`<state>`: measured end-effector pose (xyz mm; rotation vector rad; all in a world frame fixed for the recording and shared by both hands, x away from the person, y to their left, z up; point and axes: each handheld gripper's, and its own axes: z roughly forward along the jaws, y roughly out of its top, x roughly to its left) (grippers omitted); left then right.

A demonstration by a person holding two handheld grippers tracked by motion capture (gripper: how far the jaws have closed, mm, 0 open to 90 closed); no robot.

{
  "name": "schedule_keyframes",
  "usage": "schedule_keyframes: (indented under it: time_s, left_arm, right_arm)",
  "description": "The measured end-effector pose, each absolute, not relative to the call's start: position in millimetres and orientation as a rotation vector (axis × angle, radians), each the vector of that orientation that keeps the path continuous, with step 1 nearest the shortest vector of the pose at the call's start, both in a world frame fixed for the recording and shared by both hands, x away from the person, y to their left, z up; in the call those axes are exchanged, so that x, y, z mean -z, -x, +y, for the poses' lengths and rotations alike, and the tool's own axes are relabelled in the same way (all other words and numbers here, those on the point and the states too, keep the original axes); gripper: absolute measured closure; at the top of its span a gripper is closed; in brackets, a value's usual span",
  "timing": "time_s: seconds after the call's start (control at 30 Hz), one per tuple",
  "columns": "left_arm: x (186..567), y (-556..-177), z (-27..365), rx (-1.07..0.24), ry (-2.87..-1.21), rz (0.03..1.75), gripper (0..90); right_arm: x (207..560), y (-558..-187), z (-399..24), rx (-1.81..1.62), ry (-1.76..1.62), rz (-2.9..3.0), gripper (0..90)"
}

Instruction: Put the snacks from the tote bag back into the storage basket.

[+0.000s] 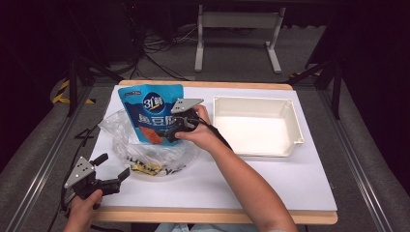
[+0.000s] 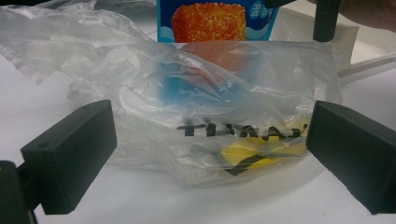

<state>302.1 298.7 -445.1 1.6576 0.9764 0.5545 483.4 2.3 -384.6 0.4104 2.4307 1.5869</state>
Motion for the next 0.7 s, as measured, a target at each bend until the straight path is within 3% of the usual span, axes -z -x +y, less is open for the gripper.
schedule_keyframes:
  time_s: [0.3,0.4,0.5,0.7]
  left_arm:
    - [445,-302,299,-0.556,-1.659,0.978,2.4]
    - [445,-303,299,-0.555,-1.662,0.975,2.5]
    - [446,-303,298,-0.556,-1.663,0.976,2.5]
    - [446,-303,298,-0.553,-1.662,0.979,2.4]
  right_arm:
    - [390,-486,4,-1.532,-0.416,2.442,9.4]
    - [395,-488,5,-1.502,-0.402,2.47,16.7]
    - [400,-491,5,-1.43,-0.324,2.526,35.4]
    - [400,-492,4,-1.395,-0.286,2.552,46.2]
